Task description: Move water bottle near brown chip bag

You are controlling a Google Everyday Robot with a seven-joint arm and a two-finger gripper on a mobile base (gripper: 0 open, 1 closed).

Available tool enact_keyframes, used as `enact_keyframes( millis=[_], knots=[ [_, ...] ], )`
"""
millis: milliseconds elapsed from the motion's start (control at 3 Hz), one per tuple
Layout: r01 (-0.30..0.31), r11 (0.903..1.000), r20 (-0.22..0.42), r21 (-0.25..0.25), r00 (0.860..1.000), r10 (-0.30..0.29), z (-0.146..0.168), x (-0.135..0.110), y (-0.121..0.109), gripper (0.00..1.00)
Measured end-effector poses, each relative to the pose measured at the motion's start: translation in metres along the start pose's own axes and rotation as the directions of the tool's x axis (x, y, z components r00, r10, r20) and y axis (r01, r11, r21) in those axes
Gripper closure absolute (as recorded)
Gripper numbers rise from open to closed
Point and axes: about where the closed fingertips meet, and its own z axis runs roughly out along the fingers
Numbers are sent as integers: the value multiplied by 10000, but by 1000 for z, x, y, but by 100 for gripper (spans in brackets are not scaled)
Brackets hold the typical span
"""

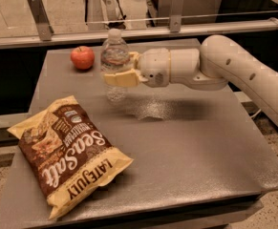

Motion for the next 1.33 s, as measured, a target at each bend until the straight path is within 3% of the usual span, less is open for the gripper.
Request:
enact_keyframes(
  millis=[667, 1333],
  knots=[
    [-299, 9944, -361, -1009, 9990, 263, 28, 11, 38, 100],
    [-608, 9859, -477, -1562, 9974, 539, 33, 21, 59, 99]
  ],
)
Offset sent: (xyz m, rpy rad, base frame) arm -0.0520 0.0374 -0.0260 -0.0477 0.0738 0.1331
